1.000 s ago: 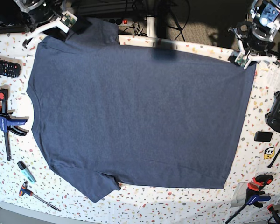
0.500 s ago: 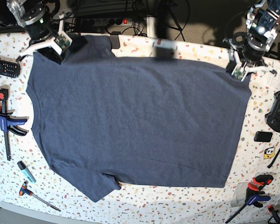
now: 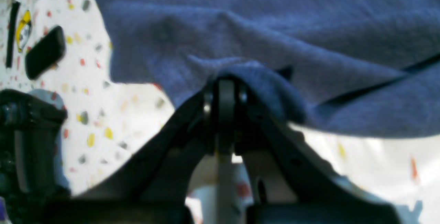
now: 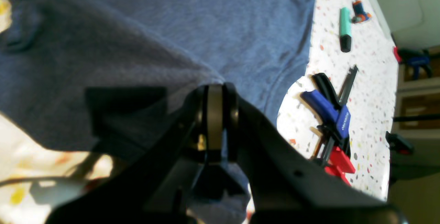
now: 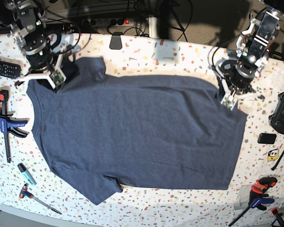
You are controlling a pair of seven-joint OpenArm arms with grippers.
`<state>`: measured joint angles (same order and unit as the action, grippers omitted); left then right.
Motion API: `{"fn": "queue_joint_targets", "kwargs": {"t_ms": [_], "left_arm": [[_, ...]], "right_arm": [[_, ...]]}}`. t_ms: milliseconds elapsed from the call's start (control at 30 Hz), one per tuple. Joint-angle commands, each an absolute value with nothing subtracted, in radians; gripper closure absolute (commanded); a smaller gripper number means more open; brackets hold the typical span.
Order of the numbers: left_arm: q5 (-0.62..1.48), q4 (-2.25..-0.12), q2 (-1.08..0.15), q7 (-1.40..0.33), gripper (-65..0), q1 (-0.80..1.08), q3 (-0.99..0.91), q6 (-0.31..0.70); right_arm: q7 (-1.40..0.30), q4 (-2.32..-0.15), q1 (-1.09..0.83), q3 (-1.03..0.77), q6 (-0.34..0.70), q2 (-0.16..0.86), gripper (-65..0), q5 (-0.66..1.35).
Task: Fold the T-shirt properly
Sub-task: 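Drag the left gripper's corner along the side seam toward the hem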
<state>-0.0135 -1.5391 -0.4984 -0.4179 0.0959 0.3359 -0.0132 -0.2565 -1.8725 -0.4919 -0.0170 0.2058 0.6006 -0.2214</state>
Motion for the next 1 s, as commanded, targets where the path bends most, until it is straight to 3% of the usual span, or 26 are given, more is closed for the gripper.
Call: {"fn": "queue_joint_targets", "kwargs": {"t_ms": [0, 200, 433, 567, 967], "left_arm": [[-0.026, -1.554, -0.514, -0.413, 0.0, 0.059, 0.328, -0.04], [-0.027, -1.555, -0.522, -0.564, 0.0, -0.025, 0.328, -0.041], [-0.026, -1.555, -0.546, -0.494, 0.0, -0.039, 0.328, -0.063], [-0.072, -1.562, -0.556, -0.552, 0.0, -0.053, 0.328, -0.128], [-0.079, -1.703, -0.722, -0.635, 0.0, 0.046, 0.328, -0.226]], "right_arm": [[-0.235, -1.872, -0.473, -0.025, 0.187, 0.611, 0.0, -0.223], [-0.232, -1.821, -0.421, -0.025, 0.187, 0.612, 0.0, -0.223], [-0.231, -1.821, -0.414, -0.025, 0.187, 0.612, 0.0, -0.223], [-0.233, -1.821, -0.411, -0.025, 0.187, 0.612, 0.0, -0.223], [-0.233, -1.821, -0.41, -0.025, 0.187, 0.603, 0.0, -0.224]]}}
